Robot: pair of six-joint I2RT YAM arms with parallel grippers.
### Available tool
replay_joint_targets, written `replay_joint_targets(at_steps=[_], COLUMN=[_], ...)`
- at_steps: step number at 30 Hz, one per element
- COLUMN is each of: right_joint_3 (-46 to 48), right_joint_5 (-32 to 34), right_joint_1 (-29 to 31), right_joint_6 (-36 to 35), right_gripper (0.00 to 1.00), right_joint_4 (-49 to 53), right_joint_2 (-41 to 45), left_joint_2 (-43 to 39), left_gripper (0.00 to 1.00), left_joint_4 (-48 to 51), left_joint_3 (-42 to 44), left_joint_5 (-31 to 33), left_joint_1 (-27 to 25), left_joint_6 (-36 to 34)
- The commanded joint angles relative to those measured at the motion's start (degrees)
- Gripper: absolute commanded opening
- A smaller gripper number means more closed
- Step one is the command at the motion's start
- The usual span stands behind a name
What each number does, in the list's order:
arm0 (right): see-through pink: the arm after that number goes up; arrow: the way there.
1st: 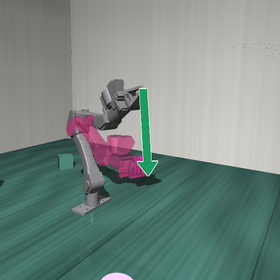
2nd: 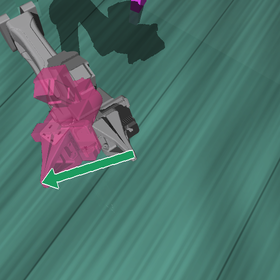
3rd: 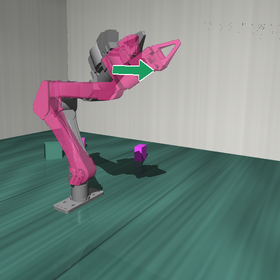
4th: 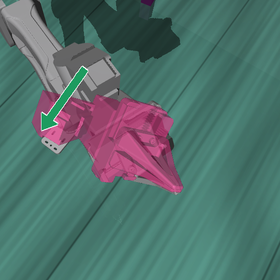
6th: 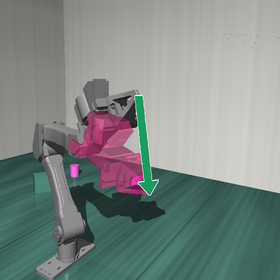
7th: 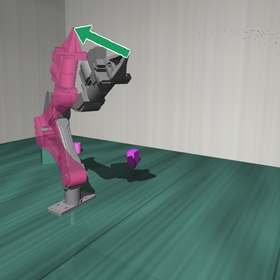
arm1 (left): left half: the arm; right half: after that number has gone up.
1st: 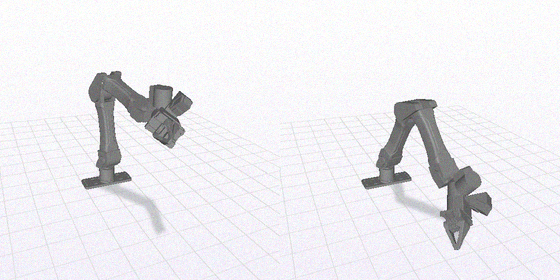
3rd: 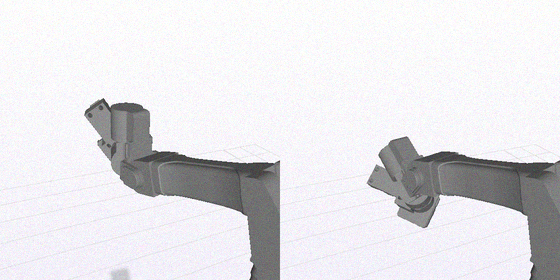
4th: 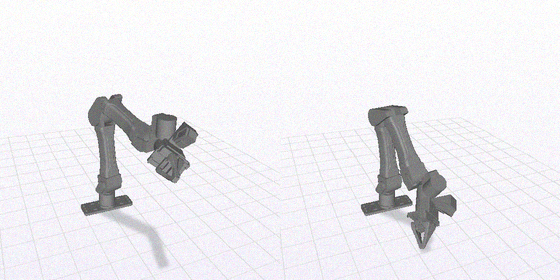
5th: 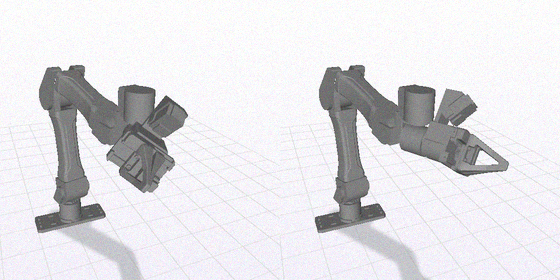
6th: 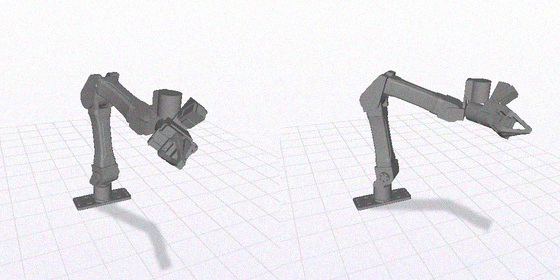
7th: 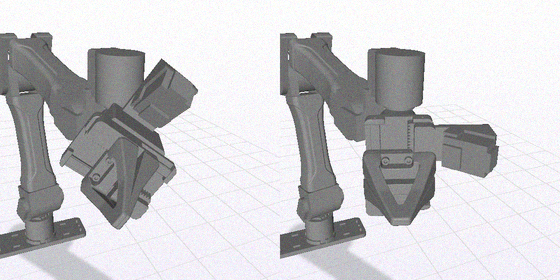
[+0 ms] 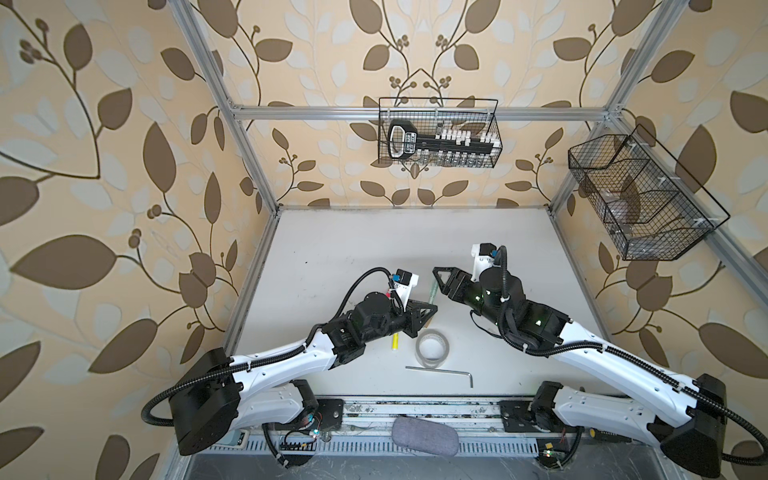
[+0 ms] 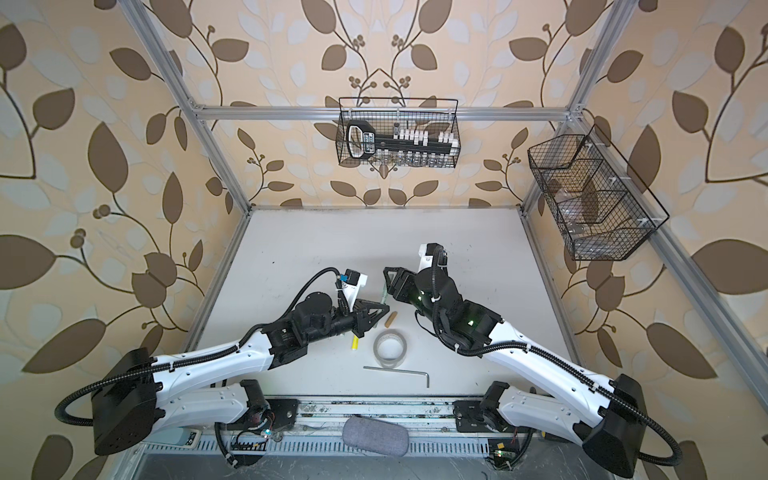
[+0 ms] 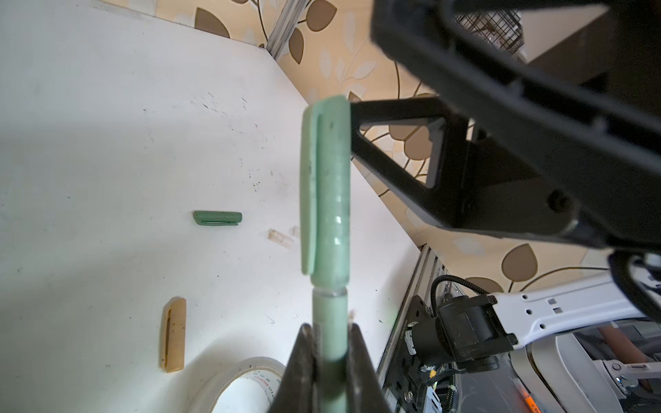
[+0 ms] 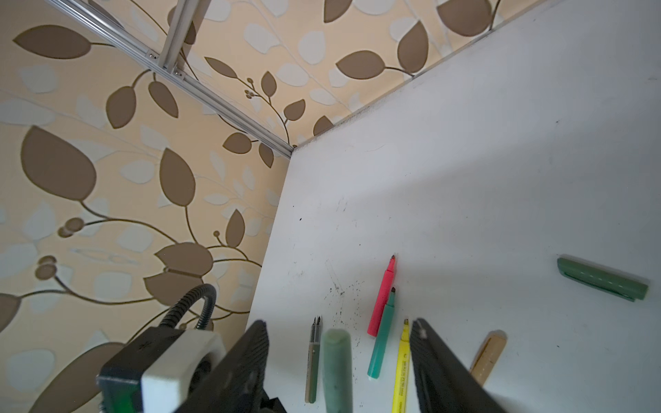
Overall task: Insert the pens into the pen caps
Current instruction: 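Push the cap down onto the pen tip with the right gripper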
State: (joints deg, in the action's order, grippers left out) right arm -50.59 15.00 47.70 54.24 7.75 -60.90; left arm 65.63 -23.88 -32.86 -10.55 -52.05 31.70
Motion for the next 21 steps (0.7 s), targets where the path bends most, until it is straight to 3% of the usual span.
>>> replay_joint_targets(at_steps=[1, 8, 19, 21], right_joint_3=[-2.28, -3.74, -3.30, -2.67], right_joint_5=[-2.92, -4.22, -1.25, 0.65], right_joint_1=[-0.33, -0.42, 2.78, 4.59], right_joint_6=[-2.02, -2.47, -4.49, -4.04], right_gripper=[0.64, 0.52, 0.01, 0.00], right_joint_4=[0.31, -0.76, 1.23, 1.47], right_joint_2=[-1.74, -5.79, -7.21, -7.17], left_joint_2=[-1.03, -1.22, -0.68, -0.51], left_gripper=[0.00, 0.00, 0.00, 0.00], left_joint_4=[-3.14, -3.68, -5.49, -4.22], left_joint_3=[-0.06, 0.31, 0.12, -1.33], left_joint_5=[-1.50, -1.78, -0.57, 2.38], left_joint_1=[0.37, 0.37, 0.37, 0.37], left_joint_6=[-1.26, -1.03, -1.35, -2.35])
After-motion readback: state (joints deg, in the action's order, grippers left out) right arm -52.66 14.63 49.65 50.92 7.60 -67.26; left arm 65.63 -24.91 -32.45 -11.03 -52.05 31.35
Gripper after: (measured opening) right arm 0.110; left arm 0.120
